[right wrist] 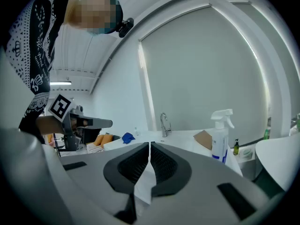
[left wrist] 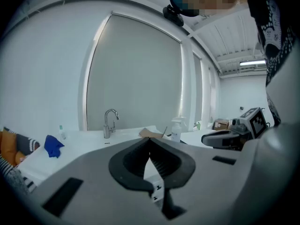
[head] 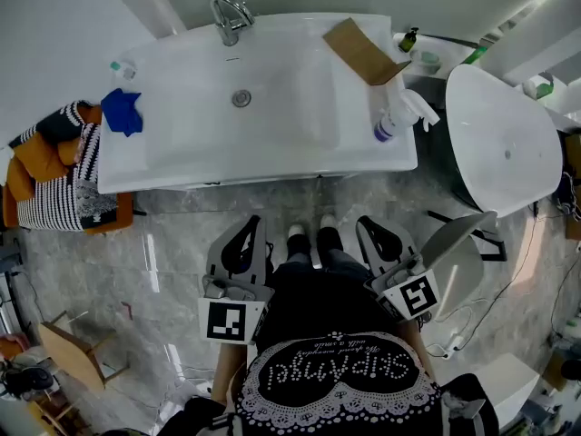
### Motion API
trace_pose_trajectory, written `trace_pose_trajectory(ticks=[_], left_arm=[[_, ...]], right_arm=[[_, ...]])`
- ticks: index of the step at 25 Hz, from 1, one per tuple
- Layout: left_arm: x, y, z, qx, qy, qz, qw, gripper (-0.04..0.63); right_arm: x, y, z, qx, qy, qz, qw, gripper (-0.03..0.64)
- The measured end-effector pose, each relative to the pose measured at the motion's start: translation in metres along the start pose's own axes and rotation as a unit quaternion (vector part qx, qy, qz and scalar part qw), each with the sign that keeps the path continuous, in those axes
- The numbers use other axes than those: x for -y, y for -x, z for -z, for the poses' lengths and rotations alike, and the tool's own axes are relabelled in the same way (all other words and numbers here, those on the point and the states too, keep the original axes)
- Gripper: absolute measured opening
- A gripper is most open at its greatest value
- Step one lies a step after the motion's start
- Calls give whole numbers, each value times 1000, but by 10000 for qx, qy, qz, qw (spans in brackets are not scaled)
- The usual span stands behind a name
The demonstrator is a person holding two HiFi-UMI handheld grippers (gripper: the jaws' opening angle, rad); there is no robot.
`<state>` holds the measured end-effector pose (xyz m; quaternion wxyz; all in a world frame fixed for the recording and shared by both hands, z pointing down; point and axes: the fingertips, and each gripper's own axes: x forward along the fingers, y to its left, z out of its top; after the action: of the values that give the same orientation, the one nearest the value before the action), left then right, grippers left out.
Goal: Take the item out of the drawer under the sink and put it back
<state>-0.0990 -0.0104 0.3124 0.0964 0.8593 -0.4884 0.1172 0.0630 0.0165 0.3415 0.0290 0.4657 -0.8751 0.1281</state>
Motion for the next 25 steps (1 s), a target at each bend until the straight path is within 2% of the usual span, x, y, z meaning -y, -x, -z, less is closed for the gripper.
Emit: trace_pose_trajectory(ticks=[3,7,12,14,18,25], left_arm=[[-6,5,-5,122,195,93,9997,5],[-22,14,-5,145,196,257,9994,5],[-54,35,3,386,757,209,9962,5],[-62,40,6,391,863,127,9954,5],[-66,46,8,425,779,117,9960,5],[-47,37,8,470,724,460,9952,5]], right_arm=[[-11,0,2,-34,-22,67,10000,20],[-20,3,6,-95,-26,219,9997,20],[-37,6,21,-147,123,276,9994,20],[-43,6,20,-60,90,292,9995,20],[-45,9,18,6,105,439,9990,20],[-45,10,20,16,170,491,9986,20]])
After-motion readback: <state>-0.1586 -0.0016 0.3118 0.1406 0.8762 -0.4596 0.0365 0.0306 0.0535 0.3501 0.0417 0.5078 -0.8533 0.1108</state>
